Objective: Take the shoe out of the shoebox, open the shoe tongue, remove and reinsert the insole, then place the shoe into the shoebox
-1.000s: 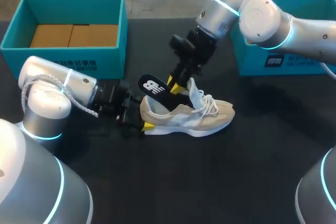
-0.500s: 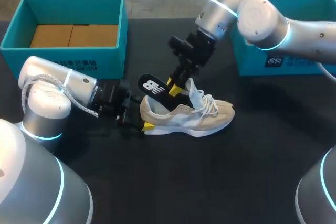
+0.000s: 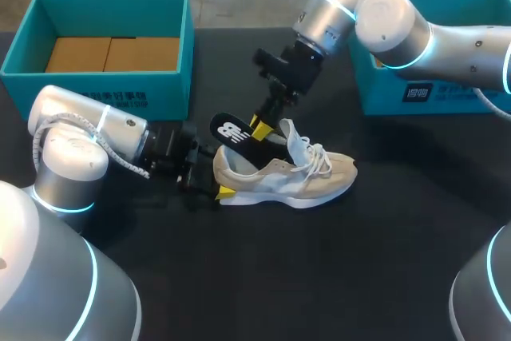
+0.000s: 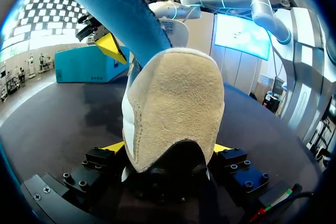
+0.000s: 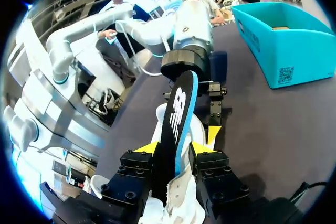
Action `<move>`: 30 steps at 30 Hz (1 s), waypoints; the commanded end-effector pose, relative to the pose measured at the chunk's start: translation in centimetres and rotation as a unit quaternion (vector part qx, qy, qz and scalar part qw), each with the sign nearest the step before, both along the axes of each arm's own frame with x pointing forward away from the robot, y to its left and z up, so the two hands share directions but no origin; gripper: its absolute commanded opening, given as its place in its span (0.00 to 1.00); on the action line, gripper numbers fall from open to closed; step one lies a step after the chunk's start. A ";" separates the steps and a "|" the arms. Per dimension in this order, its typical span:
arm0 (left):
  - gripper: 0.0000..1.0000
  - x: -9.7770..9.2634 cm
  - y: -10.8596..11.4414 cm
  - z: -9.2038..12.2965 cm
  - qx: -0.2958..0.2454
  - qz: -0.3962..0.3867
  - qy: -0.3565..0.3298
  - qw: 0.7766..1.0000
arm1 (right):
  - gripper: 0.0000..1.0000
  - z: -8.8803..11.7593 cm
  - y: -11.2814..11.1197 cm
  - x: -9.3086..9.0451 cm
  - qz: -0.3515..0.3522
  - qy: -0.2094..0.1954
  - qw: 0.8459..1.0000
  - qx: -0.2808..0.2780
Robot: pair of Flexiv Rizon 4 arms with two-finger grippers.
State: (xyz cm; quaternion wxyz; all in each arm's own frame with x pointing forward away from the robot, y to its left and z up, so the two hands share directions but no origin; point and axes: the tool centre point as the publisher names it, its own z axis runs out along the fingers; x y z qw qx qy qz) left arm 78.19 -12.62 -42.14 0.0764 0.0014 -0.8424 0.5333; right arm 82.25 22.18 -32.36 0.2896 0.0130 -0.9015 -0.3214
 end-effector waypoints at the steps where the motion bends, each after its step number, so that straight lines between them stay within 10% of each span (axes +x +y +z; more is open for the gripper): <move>1: 0.00 0.0 0.2 -0.2 0.000 0.000 0.000 1.000 | 0.35 -0.3 0.4 -0.3 -0.001 0.006 1.000 0.001; 14: 0.00 0.0 0.2 -0.2 0.000 0.000 0.000 1.000 | 0.26 -0.8 1.3 -1.3 -0.004 0.018 1.000 0.010; 20: 0.00 0.0 0.2 -0.2 0.000 0.000 0.000 1.000 | 0.00 -0.9 1.3 -1.5 -0.006 0.021 1.000 0.011; 30: 0.00 0.0 0.2 -0.2 0.000 0.000 0.000 1.000 | 0.00 -0.1 1.0 -1.0 -0.012 0.006 1.000 0.014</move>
